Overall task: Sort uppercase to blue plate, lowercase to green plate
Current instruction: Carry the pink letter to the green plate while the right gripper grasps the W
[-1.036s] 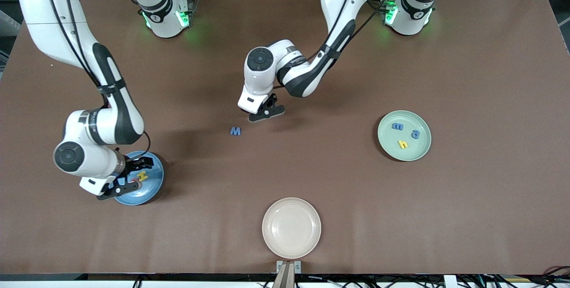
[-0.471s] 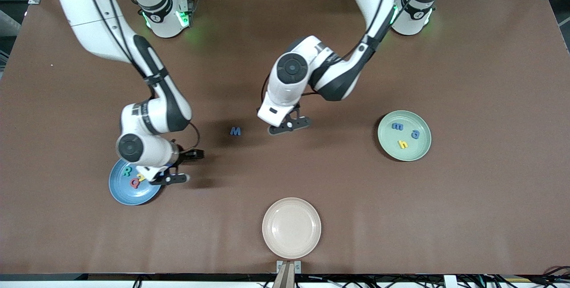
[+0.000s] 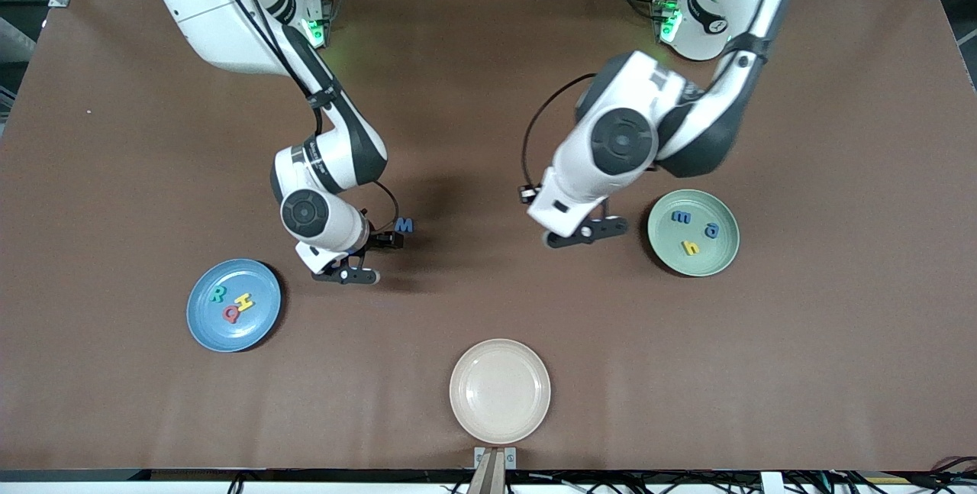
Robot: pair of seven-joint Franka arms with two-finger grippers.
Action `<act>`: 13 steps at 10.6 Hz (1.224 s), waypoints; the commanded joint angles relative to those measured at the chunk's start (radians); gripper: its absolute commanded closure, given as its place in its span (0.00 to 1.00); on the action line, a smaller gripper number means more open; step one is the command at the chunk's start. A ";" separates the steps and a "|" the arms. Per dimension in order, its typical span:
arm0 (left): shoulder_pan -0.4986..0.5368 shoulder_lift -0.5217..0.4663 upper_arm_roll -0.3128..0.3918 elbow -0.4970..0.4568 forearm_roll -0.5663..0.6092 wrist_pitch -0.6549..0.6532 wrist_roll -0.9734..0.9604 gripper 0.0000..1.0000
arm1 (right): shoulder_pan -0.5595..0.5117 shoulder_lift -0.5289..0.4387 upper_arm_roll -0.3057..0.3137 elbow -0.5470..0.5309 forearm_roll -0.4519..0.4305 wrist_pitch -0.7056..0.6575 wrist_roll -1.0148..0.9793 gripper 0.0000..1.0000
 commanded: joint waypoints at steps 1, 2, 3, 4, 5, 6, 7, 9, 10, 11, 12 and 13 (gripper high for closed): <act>0.085 -0.084 0.000 -0.070 -0.032 -0.085 0.144 0.90 | 0.075 -0.087 -0.007 -0.163 0.028 0.099 0.114 0.00; 0.129 -0.117 0.002 -0.103 -0.032 -0.124 0.227 0.90 | 0.111 -0.081 -0.007 -0.162 0.028 0.113 0.171 0.00; 0.164 -0.153 0.003 -0.152 -0.027 -0.131 0.287 0.90 | 0.119 -0.072 -0.007 -0.160 0.028 0.136 0.179 0.00; 0.210 -0.186 0.011 -0.209 -0.021 -0.131 0.361 0.90 | 0.123 -0.061 -0.007 -0.160 0.026 0.161 0.177 0.00; 0.253 -0.210 0.012 -0.263 -0.016 -0.130 0.440 0.90 | 0.143 -0.053 -0.009 -0.157 0.026 0.167 0.175 0.00; 0.293 -0.223 0.015 -0.303 0.006 -0.130 0.508 0.91 | 0.149 -0.050 -0.009 -0.151 0.023 0.169 0.176 0.00; 0.333 -0.220 0.015 -0.332 0.035 -0.119 0.563 0.91 | 0.142 -0.043 -0.009 -0.143 0.020 0.170 0.170 0.00; 0.384 -0.223 0.015 -0.439 0.062 0.011 0.637 0.91 | 0.139 -0.029 -0.010 -0.127 0.017 0.169 0.170 0.00; 0.387 -0.224 0.017 -0.508 0.079 0.109 0.639 0.91 | 0.137 -0.017 -0.010 -0.117 0.017 0.169 0.173 0.00; 0.389 -0.221 0.017 -0.575 0.112 0.207 0.639 0.91 | 0.134 -0.004 -0.012 -0.107 0.017 0.169 0.176 0.00; 0.389 -0.215 0.018 -0.643 0.126 0.310 0.639 0.91 | 0.134 0.000 -0.013 -0.102 0.017 0.169 0.177 0.00; 0.389 -0.212 0.025 -0.710 0.157 0.406 0.639 0.91 | 0.134 0.005 -0.013 -0.100 0.017 0.169 0.178 0.00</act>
